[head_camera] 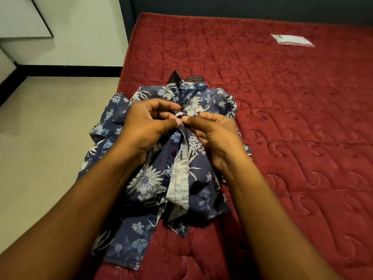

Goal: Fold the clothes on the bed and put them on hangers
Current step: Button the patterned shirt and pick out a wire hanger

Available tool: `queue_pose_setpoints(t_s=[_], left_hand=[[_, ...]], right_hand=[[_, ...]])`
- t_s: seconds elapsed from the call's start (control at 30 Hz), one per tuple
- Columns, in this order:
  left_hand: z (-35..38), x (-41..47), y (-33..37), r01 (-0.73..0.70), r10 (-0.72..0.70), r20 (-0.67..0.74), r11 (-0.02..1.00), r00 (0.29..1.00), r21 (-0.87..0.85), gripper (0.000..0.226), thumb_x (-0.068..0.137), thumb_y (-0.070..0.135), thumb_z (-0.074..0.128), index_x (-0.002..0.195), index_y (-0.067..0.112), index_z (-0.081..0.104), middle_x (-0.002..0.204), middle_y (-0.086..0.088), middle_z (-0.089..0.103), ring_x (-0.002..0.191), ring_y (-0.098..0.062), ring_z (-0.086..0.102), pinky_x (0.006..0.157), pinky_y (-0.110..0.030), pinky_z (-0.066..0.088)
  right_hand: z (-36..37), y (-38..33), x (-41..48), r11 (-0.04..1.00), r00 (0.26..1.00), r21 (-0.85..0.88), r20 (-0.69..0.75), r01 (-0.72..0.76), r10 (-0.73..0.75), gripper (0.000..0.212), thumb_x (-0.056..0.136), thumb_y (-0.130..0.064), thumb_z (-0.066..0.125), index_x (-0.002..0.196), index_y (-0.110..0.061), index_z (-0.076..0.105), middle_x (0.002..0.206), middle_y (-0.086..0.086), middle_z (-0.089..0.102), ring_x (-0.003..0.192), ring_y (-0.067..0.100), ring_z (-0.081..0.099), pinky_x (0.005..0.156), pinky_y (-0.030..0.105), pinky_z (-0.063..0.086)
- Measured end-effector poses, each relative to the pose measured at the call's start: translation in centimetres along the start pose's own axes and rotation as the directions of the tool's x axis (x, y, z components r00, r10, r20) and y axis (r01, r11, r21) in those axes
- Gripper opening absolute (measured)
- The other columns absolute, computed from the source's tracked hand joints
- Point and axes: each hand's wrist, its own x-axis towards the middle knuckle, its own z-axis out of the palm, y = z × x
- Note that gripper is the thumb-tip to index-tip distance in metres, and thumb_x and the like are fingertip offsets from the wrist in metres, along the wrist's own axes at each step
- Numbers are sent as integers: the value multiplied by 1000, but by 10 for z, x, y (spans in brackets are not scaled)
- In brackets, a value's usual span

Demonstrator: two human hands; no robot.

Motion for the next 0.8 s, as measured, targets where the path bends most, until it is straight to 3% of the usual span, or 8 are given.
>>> queue_pose_setpoints(t_s=[0.1, 0.17, 0.33, 0.43, 0.5, 0.57, 0.67, 0.8], left_hand=[[-6, 5, 3, 11, -14, -105, 1000, 994, -29, 30, 78, -11, 77, 106, -1, 72, 79, -11, 69, 68, -12, 67, 69, -22, 59], [-10, 9, 6, 9, -16, -160, 999, 987, -45, 27, 79, -11, 76, 104, -1, 72, 80, -13, 70, 66, -14, 68, 68, -24, 59], [-15, 15, 13, 0, -22, -217, 995, 976, -101, 33, 77, -11, 78, 108, -5, 70, 89, -24, 68, 67, -20, 66, 61, -22, 56], [-18, 15, 13, 7, -33, -217, 993, 976, -121, 32, 76, -12, 77, 106, -3, 70, 86, -21, 69, 66, -19, 69, 63, -24, 58], [-19, 16, 12, 1, -27, -224, 993, 974, -116, 32, 76, -13, 77, 106, -3, 70, 82, -18, 69, 65, -18, 70, 64, -26, 59], [-19, 17, 12, -12, -13, -242, 995, 970, -99, 33, 76, -12, 77, 106, -2, 71, 83, -19, 69, 66, -19, 70, 66, -27, 59], [-22, 20, 10, -25, 1, -251, 995, 968, -94, 34, 75, -11, 78, 107, -2, 71, 83, -19, 68, 67, -19, 70, 69, -28, 60], [-21, 20, 9, -41, 25, -235, 997, 972, -63, 33, 76, -11, 79, 106, -3, 70, 84, -22, 64, 68, -21, 66, 69, -27, 59]], right_hand=[[0, -14, -2, 796, 949, -529, 67, 295, -307, 25, 78, -26, 89, 81, -13, 68, 66, 7, 69, 50, 13, 54, 50, 28, 41], [6, -24, -12, 662, 944, -675, 193, 326, -267, 36, 70, -42, 92, 77, -17, 67, 62, 1, 68, 50, 16, 59, 50, 35, 48], [8, -16, -19, 455, 968, -856, 191, 245, -162, 23, 74, -16, 90, 74, -21, 67, 63, -4, 70, 52, 3, 62, 53, 26, 50], [-1, -19, -13, 221, 885, -941, 136, 256, -445, 16, 78, -18, 81, 77, -27, 67, 69, -9, 70, 69, 9, 70, 68, 34, 58], [0, -22, -17, 73, 793, -943, 228, 323, -565, 16, 77, -19, 75, 83, -31, 66, 74, -12, 71, 74, 12, 71, 72, 36, 59], [5, -19, -18, 139, 837, -897, 323, 420, -442, 18, 79, -17, 78, 83, -32, 68, 73, -15, 71, 67, 4, 69, 67, 34, 59], [10, -9, -16, 384, 923, -840, 337, 384, -187, 12, 85, -20, 77, 80, -31, 77, 67, -14, 72, 57, 1, 61, 60, 30, 54], [12, -1, -15, 611, 951, -731, 272, 304, -147, 23, 90, -33, 76, 77, -14, 78, 52, -12, 61, 47, 5, 52, 55, 28, 44]])
